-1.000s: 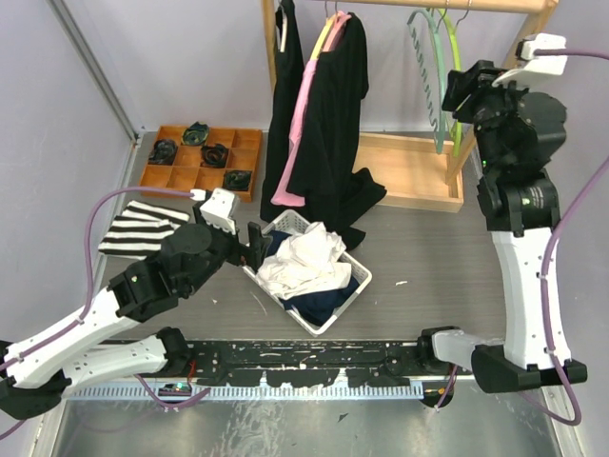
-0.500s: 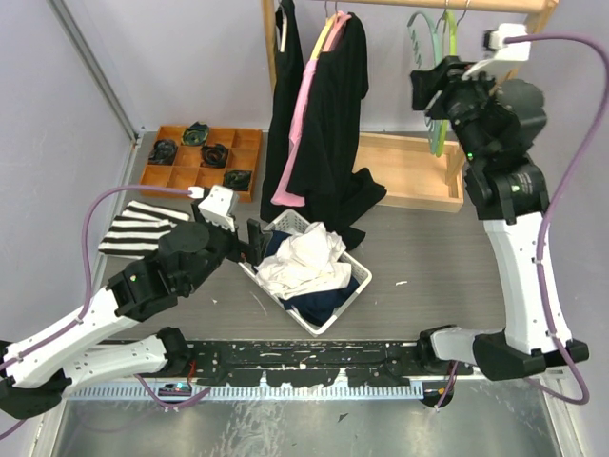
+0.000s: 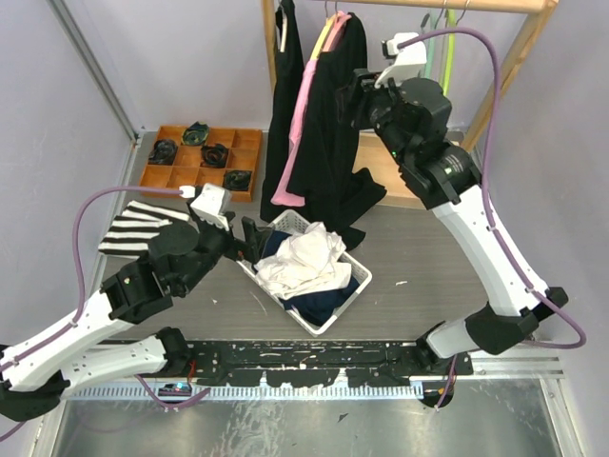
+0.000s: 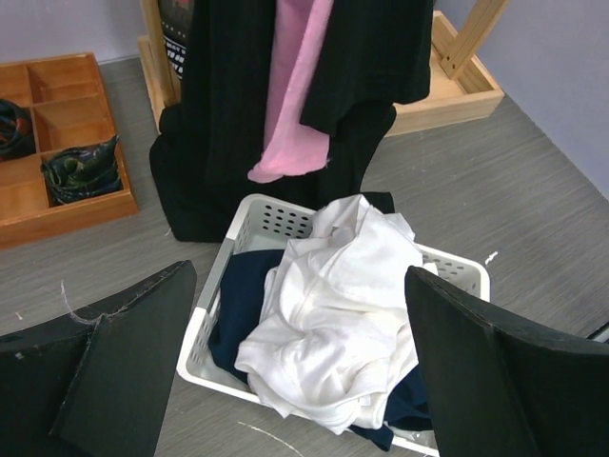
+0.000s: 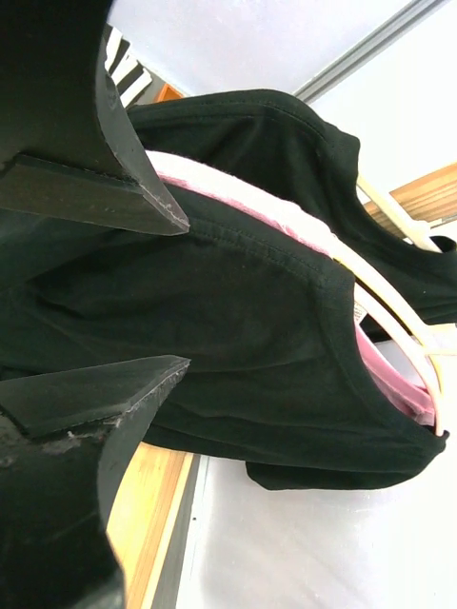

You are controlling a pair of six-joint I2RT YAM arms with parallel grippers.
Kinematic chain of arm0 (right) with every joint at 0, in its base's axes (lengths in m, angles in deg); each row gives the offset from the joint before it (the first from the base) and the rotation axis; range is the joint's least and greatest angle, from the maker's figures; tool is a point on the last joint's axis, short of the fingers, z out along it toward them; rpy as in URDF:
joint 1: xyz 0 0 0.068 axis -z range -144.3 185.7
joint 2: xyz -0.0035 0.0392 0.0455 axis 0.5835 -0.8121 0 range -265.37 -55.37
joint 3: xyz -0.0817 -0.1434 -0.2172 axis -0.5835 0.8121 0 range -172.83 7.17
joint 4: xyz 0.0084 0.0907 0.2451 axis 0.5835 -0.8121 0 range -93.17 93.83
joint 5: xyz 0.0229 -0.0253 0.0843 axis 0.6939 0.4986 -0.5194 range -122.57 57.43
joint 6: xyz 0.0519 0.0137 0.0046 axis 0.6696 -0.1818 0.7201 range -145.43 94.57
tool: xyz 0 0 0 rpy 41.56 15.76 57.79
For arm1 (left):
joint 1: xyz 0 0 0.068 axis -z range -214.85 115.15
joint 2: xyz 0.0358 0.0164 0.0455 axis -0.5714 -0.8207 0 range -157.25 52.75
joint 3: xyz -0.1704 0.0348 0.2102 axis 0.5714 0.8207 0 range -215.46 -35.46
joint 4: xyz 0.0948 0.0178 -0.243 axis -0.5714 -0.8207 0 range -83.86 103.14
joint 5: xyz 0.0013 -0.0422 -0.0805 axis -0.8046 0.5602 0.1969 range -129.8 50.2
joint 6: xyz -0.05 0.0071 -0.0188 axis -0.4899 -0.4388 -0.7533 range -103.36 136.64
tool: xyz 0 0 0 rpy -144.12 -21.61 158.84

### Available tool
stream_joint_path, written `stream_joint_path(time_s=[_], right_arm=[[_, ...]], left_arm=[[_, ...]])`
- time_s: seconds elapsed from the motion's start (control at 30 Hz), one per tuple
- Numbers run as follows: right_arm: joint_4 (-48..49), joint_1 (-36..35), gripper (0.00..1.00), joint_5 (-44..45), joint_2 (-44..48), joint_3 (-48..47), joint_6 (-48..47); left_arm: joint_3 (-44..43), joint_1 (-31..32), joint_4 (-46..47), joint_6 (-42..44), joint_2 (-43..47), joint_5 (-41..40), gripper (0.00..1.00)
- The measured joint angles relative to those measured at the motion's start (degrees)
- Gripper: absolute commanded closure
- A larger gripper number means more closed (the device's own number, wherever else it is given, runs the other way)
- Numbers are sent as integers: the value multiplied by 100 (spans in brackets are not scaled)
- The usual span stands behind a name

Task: Remove the t-shirt from the hanger
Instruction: Pick up the hanger from the clothesline.

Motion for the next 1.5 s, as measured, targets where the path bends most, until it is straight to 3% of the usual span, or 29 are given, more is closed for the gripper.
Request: stream_joint_path(time_s=[0.5,0.73,1.5], right_arm=[[289,-640,40,874,-719,-389,-2],[291,-699,40,1143,-1078,-817,-2],[-455,-713,44,1941,-1897,-1792,142]], left_arm=[[254,0,271,-28,9,-192,2],[188,0,114,4,-354,-210,2],[188,0,120,66,-76,-212,2]])
